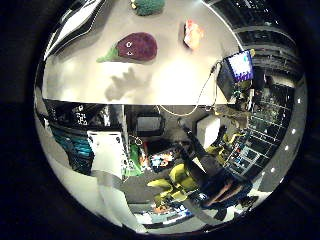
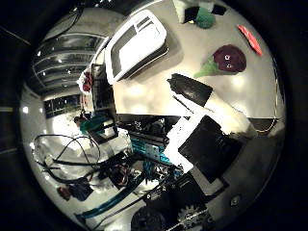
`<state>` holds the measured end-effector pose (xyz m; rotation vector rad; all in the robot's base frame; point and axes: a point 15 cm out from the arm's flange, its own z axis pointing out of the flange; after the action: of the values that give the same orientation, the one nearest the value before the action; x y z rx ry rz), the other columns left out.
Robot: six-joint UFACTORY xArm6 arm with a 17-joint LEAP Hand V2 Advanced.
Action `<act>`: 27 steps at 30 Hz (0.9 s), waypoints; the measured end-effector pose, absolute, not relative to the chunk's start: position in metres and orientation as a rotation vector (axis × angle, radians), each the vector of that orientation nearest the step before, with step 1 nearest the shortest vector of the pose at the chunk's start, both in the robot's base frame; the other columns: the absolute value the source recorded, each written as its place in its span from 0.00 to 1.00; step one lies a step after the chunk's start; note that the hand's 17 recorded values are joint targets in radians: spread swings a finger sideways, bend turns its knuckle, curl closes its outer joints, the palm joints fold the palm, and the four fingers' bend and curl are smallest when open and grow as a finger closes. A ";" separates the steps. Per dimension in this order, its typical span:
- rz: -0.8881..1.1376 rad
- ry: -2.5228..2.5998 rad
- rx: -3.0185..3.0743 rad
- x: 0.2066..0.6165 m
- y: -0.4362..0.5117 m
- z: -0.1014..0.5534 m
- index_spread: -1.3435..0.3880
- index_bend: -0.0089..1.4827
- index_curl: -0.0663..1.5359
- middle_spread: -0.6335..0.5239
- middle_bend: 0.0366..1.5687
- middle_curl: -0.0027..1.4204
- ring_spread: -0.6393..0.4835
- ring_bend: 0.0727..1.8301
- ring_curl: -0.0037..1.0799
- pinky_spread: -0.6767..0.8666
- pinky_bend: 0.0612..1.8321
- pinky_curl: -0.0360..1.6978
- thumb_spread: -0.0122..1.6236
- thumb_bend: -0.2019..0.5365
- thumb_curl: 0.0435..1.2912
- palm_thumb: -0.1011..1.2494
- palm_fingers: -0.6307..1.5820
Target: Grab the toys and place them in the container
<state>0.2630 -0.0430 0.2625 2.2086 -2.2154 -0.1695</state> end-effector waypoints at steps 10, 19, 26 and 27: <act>-0.005 -2.308 2.182 0.341 -0.096 0.304 0.50 0.10 0.25 0.44 0.13 0.23 0.55 0.18 0.11 0.73 0.12 0.11 0.68 0.25 0.22 0.62 0.53; 0.003 -2.502 1.993 0.416 -0.178 0.273 0.59 0.09 0.18 0.56 0.13 0.24 0.69 0.23 0.15 0.74 0.28 0.16 0.68 0.23 0.21 0.54 0.40; -0.140 -2.696 1.809 0.460 -0.237 0.222 0.65 0.10 0.18 0.70 0.11 0.23 0.78 0.19 0.16 0.74 0.32 0.17 0.65 0.24 0.20 0.45 0.31; -0.146 -2.722 1.786 0.467 -0.247 0.214 0.65 0.10 0.18 0.70 0.11 0.23 0.78 0.19 0.16 0.74 0.33 0.17 0.65 0.24 0.20 0.45 0.30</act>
<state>0.4673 -0.2466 0.2141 1.7858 -2.7220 -0.1461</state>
